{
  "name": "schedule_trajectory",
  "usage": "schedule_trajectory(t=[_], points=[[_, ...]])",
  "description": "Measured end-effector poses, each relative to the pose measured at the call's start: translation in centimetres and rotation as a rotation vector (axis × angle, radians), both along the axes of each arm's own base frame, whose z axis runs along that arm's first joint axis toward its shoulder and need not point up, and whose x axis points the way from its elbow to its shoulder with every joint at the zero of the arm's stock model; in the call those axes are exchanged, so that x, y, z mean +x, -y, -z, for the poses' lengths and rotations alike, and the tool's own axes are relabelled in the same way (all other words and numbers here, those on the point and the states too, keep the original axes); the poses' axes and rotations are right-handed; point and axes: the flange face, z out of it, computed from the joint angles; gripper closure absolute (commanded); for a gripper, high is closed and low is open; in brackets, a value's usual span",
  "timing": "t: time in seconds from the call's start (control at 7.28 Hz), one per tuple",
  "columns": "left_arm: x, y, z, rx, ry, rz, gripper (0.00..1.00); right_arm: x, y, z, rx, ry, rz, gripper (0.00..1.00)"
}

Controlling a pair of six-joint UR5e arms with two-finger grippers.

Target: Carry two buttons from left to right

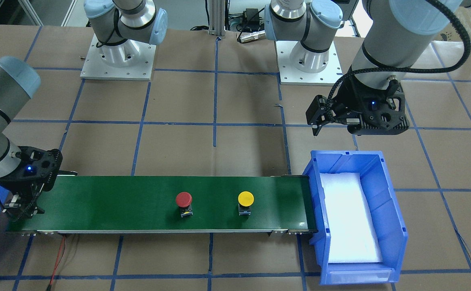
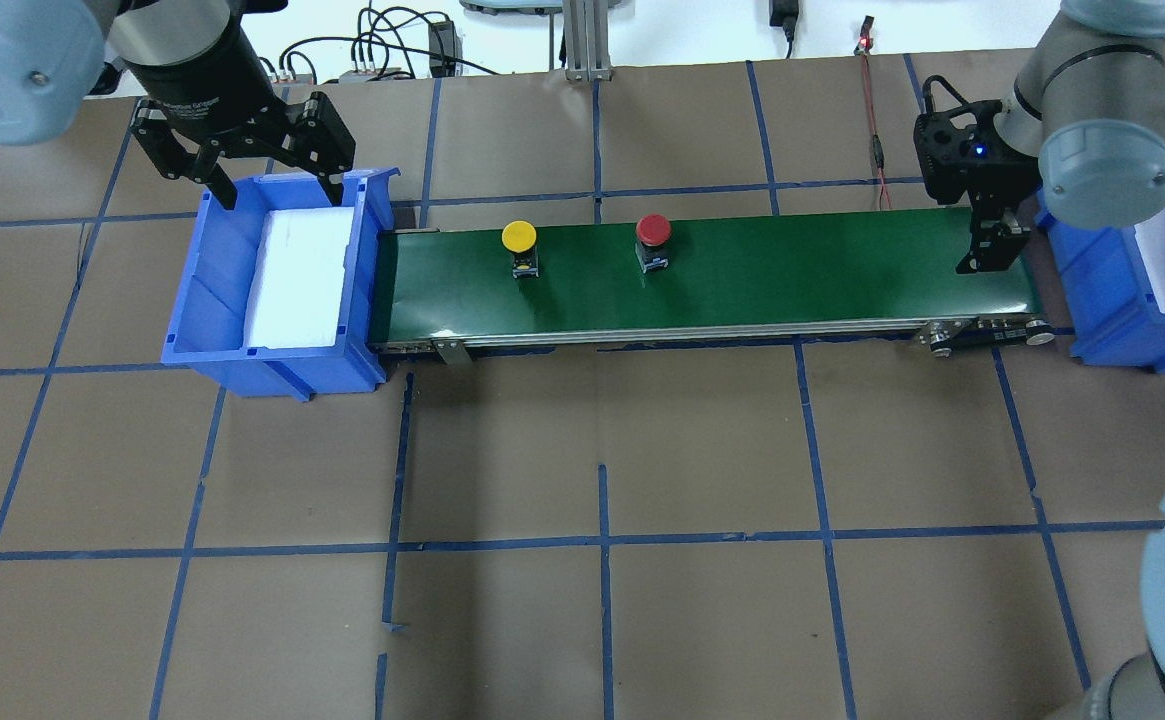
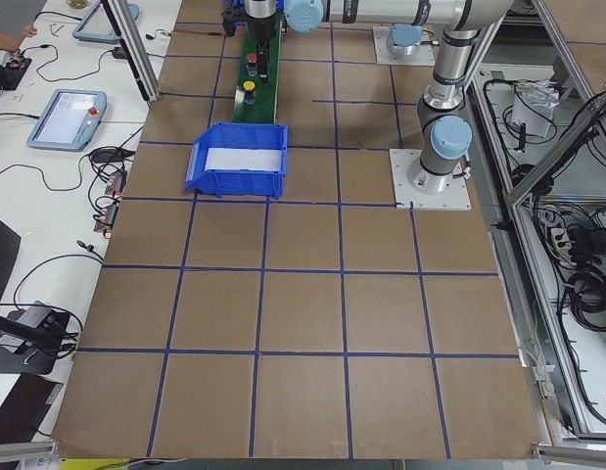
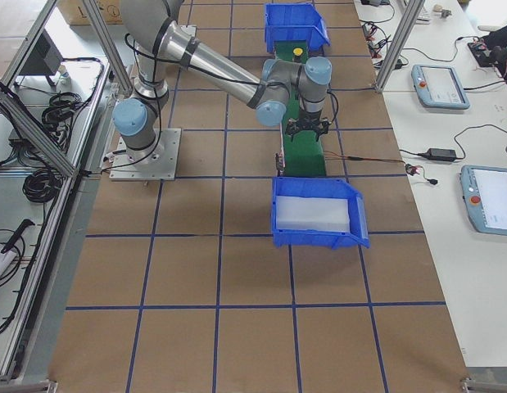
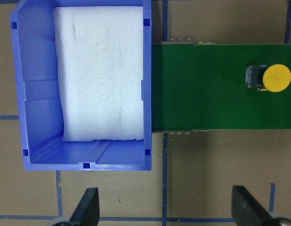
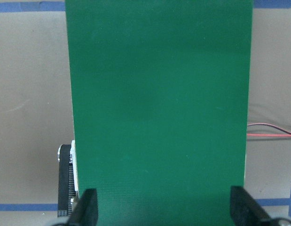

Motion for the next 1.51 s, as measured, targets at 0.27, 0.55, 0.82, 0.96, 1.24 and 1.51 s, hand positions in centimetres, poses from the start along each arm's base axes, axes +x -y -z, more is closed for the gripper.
schedule_trajectory(t=[0.27,0.55,0.82,0.96,1.24,1.51], points=[[-0.1,0.2,0.0,0.000,-0.001,0.001,0.00,0.0,0.0,0.1,-0.001,0.002,0.005,0.01],[-0.2,0.2,0.2,0.005,-0.005,-0.001,0.00,0.0,0.1,0.1,-0.002,0.003,0.010,0.01],[-0.1,0.0,0.3,0.009,-0.009,-0.004,0.00,-0.1,0.0,-0.2,-0.004,0.001,0.012,0.02],[-0.1,-0.3,0.0,0.006,-0.006,-0.006,0.00,0.0,-0.1,-0.5,-0.007,0.001,0.011,0.02],[0.0,-1.2,-0.2,0.011,-0.005,-0.010,0.00,0.1,-0.1,-0.5,-0.008,0.001,0.010,0.05],[-0.1,-1.2,0.1,0.010,-0.009,-0.032,0.00,0.1,-0.1,-0.5,-0.008,0.000,0.010,0.05]])
